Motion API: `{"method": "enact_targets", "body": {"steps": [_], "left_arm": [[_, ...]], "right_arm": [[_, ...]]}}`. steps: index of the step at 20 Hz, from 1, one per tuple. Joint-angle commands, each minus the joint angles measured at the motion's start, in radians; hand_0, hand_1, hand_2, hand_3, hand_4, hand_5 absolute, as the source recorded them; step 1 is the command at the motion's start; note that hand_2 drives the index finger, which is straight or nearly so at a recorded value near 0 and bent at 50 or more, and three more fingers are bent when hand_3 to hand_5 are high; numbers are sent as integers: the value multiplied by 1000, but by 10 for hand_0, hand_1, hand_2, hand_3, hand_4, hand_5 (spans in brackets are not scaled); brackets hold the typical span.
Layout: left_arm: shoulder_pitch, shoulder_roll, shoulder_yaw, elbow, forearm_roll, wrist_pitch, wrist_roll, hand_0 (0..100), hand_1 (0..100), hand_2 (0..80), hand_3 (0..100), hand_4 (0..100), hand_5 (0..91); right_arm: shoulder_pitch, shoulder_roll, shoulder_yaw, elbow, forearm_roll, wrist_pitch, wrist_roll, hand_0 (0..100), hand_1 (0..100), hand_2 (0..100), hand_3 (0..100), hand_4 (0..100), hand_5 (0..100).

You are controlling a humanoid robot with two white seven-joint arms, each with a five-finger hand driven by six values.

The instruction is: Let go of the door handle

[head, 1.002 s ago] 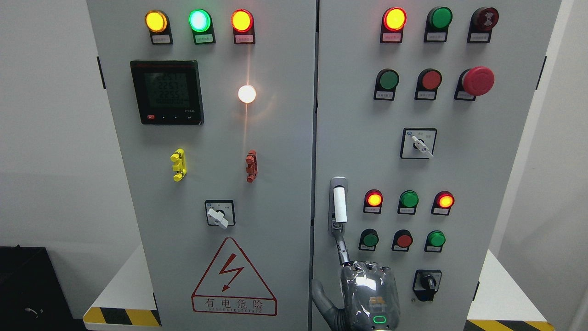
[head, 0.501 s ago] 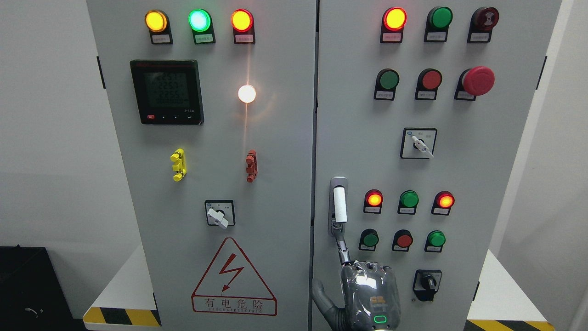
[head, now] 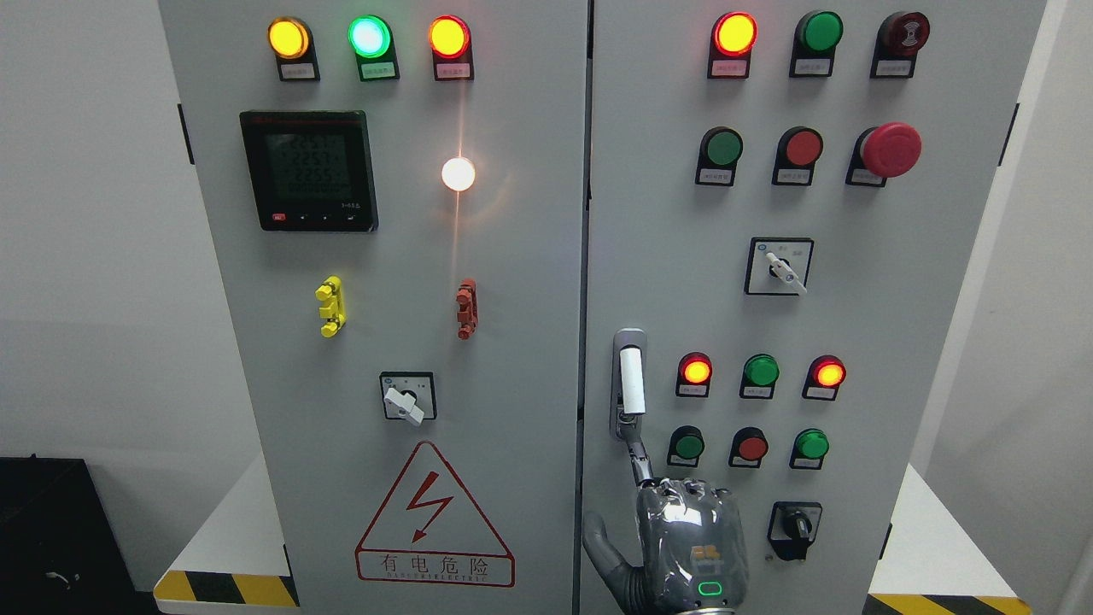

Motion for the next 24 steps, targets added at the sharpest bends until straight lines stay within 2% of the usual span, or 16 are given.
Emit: {"method": "enact_targets", "body": {"steps": [1, 8, 16, 22, 24], "left_arm": [[17, 0, 0, 0, -1, 0, 0, 120, 556, 0, 0, 0, 0], [17, 0, 0, 0, -1, 0, 0, 120, 556, 0, 0, 0, 0], [17, 0, 0, 0, -1, 0, 0, 120, 556, 0, 0, 0, 0], [17, 0, 0, 0, 0, 0, 0, 120, 556, 0, 0, 0, 0], [17, 0, 0, 0, 0, 0, 0, 120, 556, 0, 0, 0, 0]], "right_arm": [[0, 0, 5, -21, 0, -3, -3, 387, 355, 310, 1000, 1000, 1000], [3, 0, 1, -49, -3, -6, -7, 392, 358, 436, 1000, 1000, 1000], [13, -2, -15, -116, -8, -14, -6, 506, 348, 643, 1000, 1000, 1000], [52, -2, -16, -153, -9, -15, -3, 523, 343, 725, 1000, 1000, 1000], [55, -3, -16, -162, -9, -15, 0, 515, 328, 787, 1000, 1000, 1000]]}}
